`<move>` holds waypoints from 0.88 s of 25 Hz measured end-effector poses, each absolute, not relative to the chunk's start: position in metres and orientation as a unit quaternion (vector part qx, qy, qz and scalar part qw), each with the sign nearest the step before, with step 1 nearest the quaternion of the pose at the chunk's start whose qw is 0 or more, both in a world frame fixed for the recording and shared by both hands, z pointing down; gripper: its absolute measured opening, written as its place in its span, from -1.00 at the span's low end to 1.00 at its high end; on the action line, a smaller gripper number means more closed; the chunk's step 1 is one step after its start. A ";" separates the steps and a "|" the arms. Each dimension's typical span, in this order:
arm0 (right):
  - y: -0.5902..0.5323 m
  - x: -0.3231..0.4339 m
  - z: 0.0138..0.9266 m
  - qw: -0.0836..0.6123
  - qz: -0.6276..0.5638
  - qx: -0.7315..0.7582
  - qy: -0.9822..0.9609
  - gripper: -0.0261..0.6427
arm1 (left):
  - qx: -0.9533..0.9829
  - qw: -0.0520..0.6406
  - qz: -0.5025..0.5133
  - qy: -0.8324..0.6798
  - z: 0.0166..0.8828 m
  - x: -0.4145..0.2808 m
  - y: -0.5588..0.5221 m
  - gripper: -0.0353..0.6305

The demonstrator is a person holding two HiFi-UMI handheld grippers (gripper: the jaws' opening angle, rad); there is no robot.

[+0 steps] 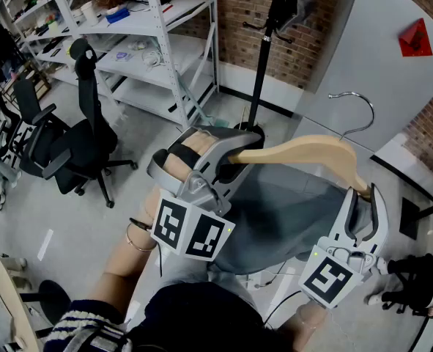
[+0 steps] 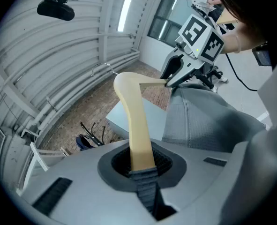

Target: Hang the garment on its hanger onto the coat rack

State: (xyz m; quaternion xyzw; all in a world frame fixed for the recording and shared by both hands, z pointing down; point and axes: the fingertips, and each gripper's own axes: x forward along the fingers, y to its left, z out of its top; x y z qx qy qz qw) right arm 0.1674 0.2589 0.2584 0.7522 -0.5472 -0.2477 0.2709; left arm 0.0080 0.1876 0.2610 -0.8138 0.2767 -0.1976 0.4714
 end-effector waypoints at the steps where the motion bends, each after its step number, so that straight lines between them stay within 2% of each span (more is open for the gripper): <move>1: 0.267 0.163 0.259 0.272 -0.247 0.753 -0.546 -0.59 | -0.814 0.471 -0.199 0.275 0.262 0.004 0.196 -0.83; 8: 0.305 0.135 0.261 0.280 -0.244 0.751 -0.547 -0.59 | -0.813 0.467 -0.204 0.281 0.261 -0.026 0.235 -0.83; 22: 0.312 0.096 0.262 0.269 -0.246 0.746 -0.557 -0.58 | -0.793 0.492 -0.201 0.297 0.256 -0.065 0.244 -0.82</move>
